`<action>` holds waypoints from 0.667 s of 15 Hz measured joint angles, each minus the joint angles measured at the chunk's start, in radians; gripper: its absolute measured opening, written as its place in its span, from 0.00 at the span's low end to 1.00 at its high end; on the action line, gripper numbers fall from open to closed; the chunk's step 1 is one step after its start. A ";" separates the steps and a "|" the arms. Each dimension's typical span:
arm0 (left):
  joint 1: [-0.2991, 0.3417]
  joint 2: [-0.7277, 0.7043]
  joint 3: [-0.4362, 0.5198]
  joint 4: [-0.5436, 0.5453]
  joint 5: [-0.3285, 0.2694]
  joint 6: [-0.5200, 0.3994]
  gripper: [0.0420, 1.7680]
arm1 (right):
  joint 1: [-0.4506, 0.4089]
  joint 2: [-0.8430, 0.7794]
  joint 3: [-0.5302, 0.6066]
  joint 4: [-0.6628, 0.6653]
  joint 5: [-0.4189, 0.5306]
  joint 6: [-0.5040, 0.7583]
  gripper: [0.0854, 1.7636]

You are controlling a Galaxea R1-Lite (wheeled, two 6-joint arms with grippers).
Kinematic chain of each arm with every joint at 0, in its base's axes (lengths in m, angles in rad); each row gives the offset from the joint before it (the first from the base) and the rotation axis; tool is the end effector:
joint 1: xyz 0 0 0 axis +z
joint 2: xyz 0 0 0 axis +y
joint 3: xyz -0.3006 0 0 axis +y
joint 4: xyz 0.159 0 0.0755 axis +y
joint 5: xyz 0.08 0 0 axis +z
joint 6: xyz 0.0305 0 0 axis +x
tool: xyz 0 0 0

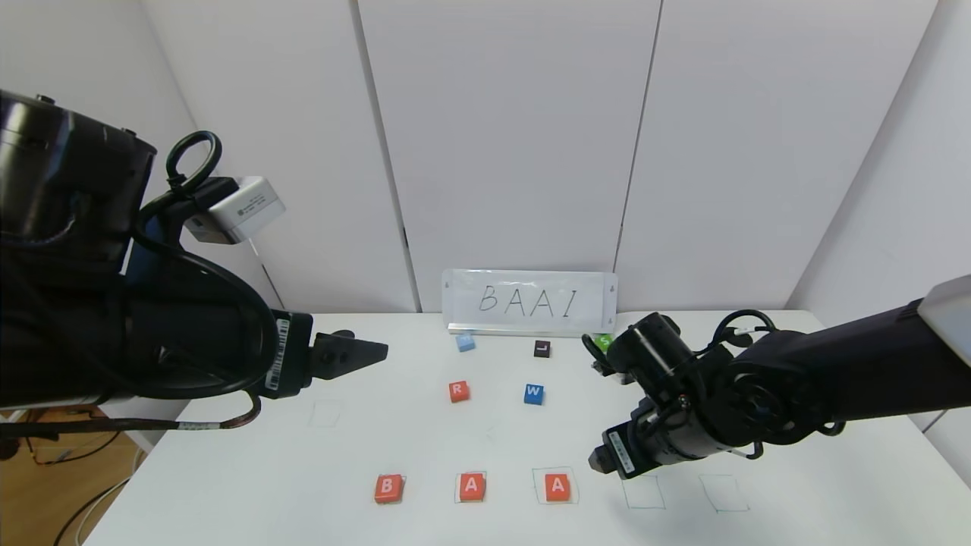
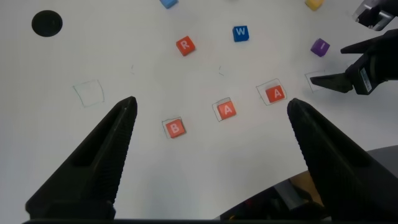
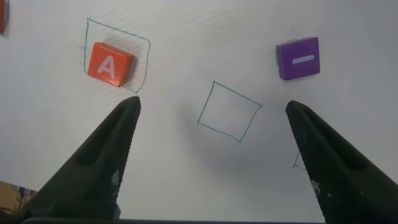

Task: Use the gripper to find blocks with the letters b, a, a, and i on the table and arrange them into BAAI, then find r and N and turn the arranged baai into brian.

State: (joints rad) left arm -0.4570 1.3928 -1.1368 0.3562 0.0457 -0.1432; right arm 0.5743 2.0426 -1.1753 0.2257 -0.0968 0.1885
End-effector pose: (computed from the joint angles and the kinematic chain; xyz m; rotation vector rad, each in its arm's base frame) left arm 0.1892 -0.0915 0.2651 0.0163 0.6234 -0.3542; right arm 0.2936 0.1865 0.0974 -0.1948 1.0720 0.3273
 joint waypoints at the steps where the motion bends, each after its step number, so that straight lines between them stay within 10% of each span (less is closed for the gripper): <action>1: -0.001 0.000 0.000 0.000 0.000 0.000 0.97 | -0.024 -0.001 0.002 -0.001 0.027 -0.050 0.95; 10: -0.002 0.008 0.010 -0.002 0.000 0.009 0.97 | -0.163 0.040 0.004 -0.004 0.161 -0.367 0.96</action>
State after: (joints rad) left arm -0.4594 1.4009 -1.1266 0.3545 0.0453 -0.1343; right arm 0.4117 2.0821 -1.1709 0.2215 0.0638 -0.1789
